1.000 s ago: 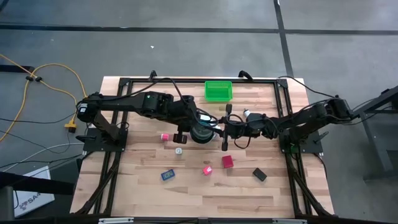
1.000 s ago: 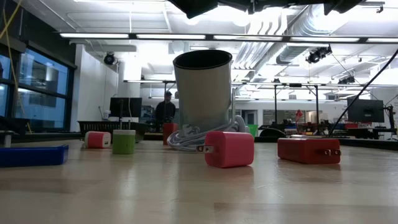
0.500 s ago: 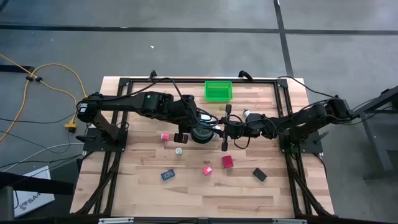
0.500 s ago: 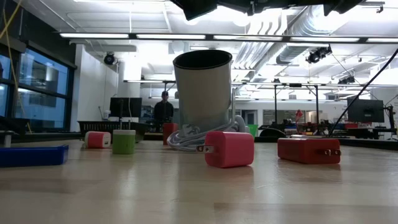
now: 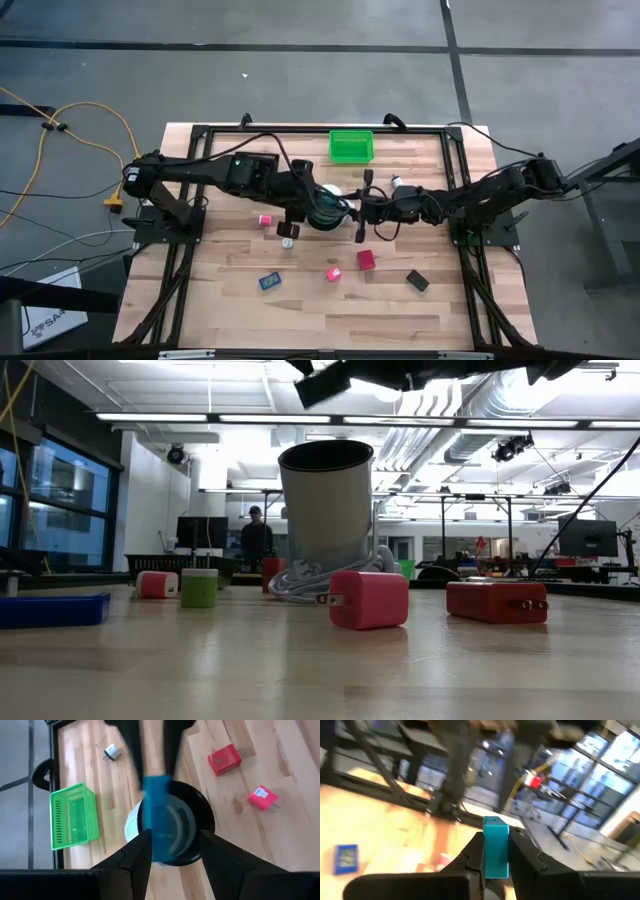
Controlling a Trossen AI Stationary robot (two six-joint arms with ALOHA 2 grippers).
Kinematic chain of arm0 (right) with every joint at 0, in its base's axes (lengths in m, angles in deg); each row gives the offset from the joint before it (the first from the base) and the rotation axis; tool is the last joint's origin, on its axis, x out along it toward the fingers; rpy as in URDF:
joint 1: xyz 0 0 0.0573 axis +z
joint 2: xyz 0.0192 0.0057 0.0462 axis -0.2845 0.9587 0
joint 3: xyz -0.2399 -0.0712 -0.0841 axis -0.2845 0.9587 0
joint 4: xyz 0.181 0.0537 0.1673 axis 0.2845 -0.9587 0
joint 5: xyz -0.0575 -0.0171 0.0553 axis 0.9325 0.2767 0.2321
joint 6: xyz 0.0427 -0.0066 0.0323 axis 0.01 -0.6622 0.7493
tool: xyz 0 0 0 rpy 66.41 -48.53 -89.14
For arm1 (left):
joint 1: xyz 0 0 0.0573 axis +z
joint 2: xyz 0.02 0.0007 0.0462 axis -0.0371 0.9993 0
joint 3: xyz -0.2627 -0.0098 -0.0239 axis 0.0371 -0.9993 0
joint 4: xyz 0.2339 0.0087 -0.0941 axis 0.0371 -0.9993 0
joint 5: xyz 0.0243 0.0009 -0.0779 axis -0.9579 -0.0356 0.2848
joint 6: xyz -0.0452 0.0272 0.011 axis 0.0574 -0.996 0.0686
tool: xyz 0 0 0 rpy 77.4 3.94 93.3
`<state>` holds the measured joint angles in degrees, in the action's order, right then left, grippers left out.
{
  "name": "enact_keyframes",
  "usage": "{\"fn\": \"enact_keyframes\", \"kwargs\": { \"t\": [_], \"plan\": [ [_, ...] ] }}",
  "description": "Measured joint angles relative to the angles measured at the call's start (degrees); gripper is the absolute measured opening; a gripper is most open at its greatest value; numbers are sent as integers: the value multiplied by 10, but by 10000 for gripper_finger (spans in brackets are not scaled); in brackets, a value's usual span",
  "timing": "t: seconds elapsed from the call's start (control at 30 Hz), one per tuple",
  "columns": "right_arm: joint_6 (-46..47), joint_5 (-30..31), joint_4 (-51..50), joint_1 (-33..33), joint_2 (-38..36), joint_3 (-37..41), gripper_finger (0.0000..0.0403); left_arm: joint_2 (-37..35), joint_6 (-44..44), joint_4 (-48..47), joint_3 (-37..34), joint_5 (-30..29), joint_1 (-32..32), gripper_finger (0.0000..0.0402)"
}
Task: Pick & Place Office items
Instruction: Put the light blue digital timer into the green bin
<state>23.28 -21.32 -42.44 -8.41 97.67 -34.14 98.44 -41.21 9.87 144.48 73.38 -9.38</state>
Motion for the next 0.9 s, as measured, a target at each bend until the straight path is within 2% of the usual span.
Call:
{"fn": "enact_keyframes", "kwargs": {
  "t": [0.1,0.27,0.5,0.9],
  "plan": [
    [0,22,-1,-1,0,0,45,0,0,0,0,-1,-4,156],
    [2,22,-10,0,0,0,45,0,0,0,0,-30,-8,156],
    [1,55,-15,-12,0,0,45,0,0,0,0,-33,-8,156],
    [43,50,-47,-126,0,0,45,0,0,0,0,-33,-8,156]
  ]
}}
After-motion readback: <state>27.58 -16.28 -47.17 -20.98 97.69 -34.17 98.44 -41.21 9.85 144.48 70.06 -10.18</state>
